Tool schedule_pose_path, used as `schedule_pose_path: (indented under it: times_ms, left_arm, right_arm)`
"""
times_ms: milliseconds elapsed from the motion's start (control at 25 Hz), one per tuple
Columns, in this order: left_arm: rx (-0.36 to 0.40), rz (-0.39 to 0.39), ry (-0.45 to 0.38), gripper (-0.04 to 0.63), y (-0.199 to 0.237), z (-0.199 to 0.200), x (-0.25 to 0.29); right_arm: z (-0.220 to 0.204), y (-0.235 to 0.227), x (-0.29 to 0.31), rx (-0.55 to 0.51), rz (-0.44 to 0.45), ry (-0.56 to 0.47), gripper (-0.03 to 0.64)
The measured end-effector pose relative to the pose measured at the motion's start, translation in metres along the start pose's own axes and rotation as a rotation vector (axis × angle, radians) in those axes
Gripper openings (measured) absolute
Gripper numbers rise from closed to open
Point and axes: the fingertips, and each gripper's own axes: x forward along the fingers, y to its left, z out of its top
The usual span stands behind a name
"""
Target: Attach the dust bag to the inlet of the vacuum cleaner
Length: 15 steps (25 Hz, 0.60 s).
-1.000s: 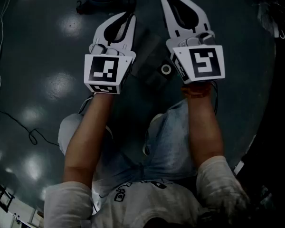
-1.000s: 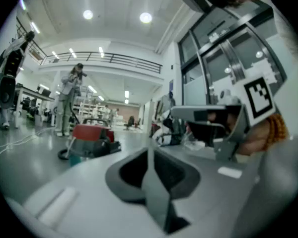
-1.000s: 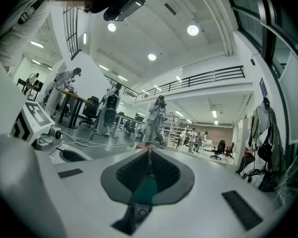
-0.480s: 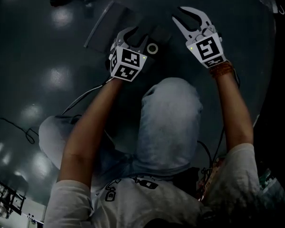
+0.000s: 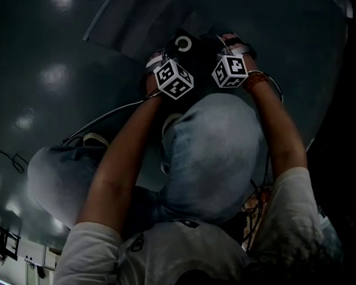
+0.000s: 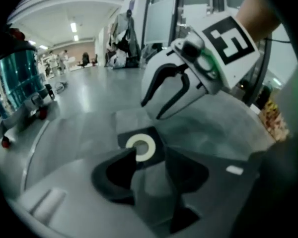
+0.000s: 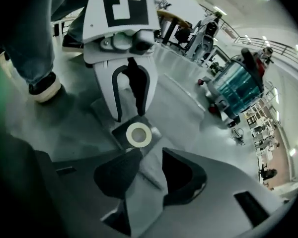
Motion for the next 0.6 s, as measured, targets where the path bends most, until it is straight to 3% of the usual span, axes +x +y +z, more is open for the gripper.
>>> schedule_pose_path:
  times_ms: [240, 440, 520, 560, 600]
  left_arm:
    - [0.009, -0.029, 0.064, 0.225, -0.022, -0.008, 0.020]
    - [0.030, 0.015, 0.139, 0.235, -0.015, -0.032, 0.030]
    - [0.062, 0.019, 0.142, 0.213, -0.013, -0.034, 0.032]
    - [0.073, 0.018, 0.141, 0.194, -0.012, -0.034, 0.031]
    - [0.079, 0.014, 0.141, 0.167, -0.010, -0.034, 0.028]
  right_arm:
    - [-0.015, 0.044, 0.041, -0.144, 0.135, 0.095, 0.198]
    - [-0.016, 0.052, 0.048, -0.234, 0.137, 0.086, 0.199]
    - [-0.015, 0.055, 0.050, -0.289, 0.140, 0.093, 0.151]
    - [-0.011, 0.053, 0.051, -0.313, 0.129, 0.099, 0.048]
    - [-0.005, 0.051, 0.053, -0.324, 0.116, 0.103, 0.009]
